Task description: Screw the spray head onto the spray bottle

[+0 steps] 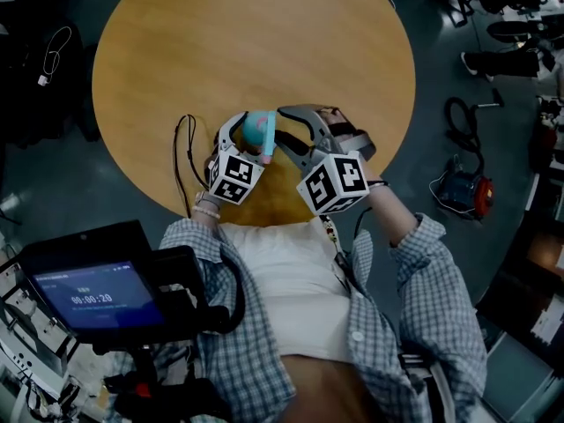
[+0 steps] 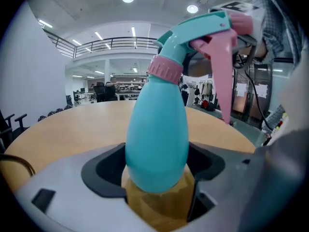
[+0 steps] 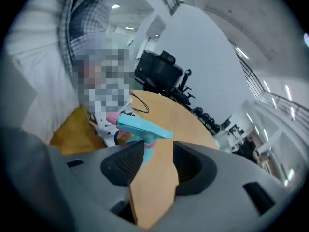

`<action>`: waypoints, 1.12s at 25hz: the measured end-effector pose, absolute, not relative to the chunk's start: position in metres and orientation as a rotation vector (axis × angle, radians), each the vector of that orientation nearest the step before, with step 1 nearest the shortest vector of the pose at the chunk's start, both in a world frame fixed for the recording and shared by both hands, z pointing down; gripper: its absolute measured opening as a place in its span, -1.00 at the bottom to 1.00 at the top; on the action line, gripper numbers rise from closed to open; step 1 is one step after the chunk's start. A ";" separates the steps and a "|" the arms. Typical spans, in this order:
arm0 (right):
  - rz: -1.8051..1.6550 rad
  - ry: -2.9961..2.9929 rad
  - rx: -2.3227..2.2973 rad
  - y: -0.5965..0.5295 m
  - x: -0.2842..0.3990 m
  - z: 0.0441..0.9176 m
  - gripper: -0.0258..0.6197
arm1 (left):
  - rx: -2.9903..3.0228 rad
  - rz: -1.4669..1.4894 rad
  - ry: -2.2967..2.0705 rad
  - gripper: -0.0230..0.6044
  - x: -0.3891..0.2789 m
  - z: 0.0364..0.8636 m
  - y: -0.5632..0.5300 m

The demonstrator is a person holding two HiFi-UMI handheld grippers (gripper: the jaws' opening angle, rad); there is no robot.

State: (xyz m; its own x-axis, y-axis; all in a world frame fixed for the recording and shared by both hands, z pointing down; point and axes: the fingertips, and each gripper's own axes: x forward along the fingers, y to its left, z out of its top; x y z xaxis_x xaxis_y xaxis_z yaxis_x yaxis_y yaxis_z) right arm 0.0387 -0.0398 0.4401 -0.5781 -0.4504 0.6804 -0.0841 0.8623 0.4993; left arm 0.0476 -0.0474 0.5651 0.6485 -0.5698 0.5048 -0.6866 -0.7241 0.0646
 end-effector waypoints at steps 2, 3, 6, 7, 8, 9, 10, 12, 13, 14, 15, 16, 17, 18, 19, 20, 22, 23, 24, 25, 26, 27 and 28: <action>-0.700 -2.075 0.237 -0.039 0.039 0.437 -0.41 | 2.619 0.676 -1.016 0.27 0.048 0.566 -0.048; -0.786 -2.028 0.150 -0.038 0.038 0.436 -0.41 | 2.619 0.676 -1.016 0.27 0.048 0.566 -0.048; -1.011 -1.872 -0.100 -0.035 0.037 0.432 -0.41 | 2.621 0.677 -1.012 0.27 0.050 0.566 -0.050; -1.068 -1.833 -0.171 -0.034 0.036 0.430 -0.41 | 2.622 0.678 -1.010 0.27 0.051 0.565 -0.051; -1.109 -1.806 -0.240 -0.032 0.035 0.427 -0.41 | 2.623 0.679 -1.007 0.27 0.052 0.565 -0.051; -1.132 -1.787 -0.312 -0.029 0.033 0.424 -0.41 | 2.623 0.681 -1.004 0.27 0.052 0.565 -0.052; -1.147 -1.766 -0.389 -0.024 0.031 0.422 -0.41 | 2.624 0.685 -1.000 0.27 0.052 0.565 -0.052; -1.213 -1.672 -0.544 -0.020 0.028 0.423 -0.41 | 2.627 0.689 -0.995 0.27 0.050 0.564 -0.053; -1.269 -1.601 -0.613 -0.021 0.028 0.427 -0.41 | 2.628 0.688 -0.995 0.27 0.049 0.564 -0.054; -1.321 -1.534 -0.673 -0.021 0.026 0.431 -0.41 | 2.629 0.686 -0.996 0.27 0.047 0.563 -0.054; -1.357 -1.481 -0.723 -0.019 0.023 0.436 -0.41 | 2.629 0.683 -0.998 0.27 0.045 0.563 -0.053; -1.382 -1.441 -0.765 -0.015 0.017 0.441 -0.41 | 2.629 0.680 -1.000 0.27 0.041 0.564 -0.051; -1.398 -1.405 -0.801 -0.011 0.011 0.447 -0.41 | 2.629 0.677 -1.001 0.27 0.037 0.565 -0.049; -1.407 -1.367 -0.832 -0.008 0.006 0.453 -0.41 | 2.630 0.673 -1.004 0.27 0.033 0.566 -0.047; -1.411 -1.330 -0.857 -0.007 0.005 0.459 -0.41 | 2.630 0.670 -1.006 0.27 0.032 0.567 -0.047; -1.409 -1.297 -0.875 -0.008 0.006 0.464 -0.41 | 2.630 0.670 -1.007 0.27 0.032 0.567 -0.047; -1.398 -1.262 -0.894 -0.012 0.009 0.470 -0.41 | 2.632 0.674 -1.006 0.27 0.034 0.567 -0.049; -1.397 -1.255 -0.900 -0.014 0.010 0.472 -0.42 | 2.633 0.675 -1.004 0.27 0.035 0.567 -0.050; -1.398 -1.251 -0.906 -0.015 0.010 0.473 -0.52 | 2.634 0.674 -1.002 0.27 0.037 0.567 -0.050; -1.394 -1.250 -0.914 -0.016 0.011 0.474 -0.53 | 2.635 0.671 -1.001 0.27 0.038 0.567 -0.051; -1.383 -1.254 -0.924 -0.016 0.012 0.474 -0.53 | 2.634 0.668 -1.001 0.27 0.039 0.567 -0.051; -1.366 -1.264 -0.933 -0.016 0.013 0.474 -0.53 | 2.634 0.666 -1.001 0.27 0.040 0.567 -0.051; -1.343 -1.283 -0.939 -0.016 0.013 0.474 -0.54 | 2.634 0.666 -1.002 0.27 0.040 0.568 -0.051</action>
State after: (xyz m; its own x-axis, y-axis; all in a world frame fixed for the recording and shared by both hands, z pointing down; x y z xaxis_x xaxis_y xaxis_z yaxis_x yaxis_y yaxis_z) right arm 0.0135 -0.0159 0.4737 -0.1849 -0.1490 0.9714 0.9772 0.0771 0.1979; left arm 0.0400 -0.0507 0.5675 0.6599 -0.5642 0.4962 -0.6762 -0.7339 0.0648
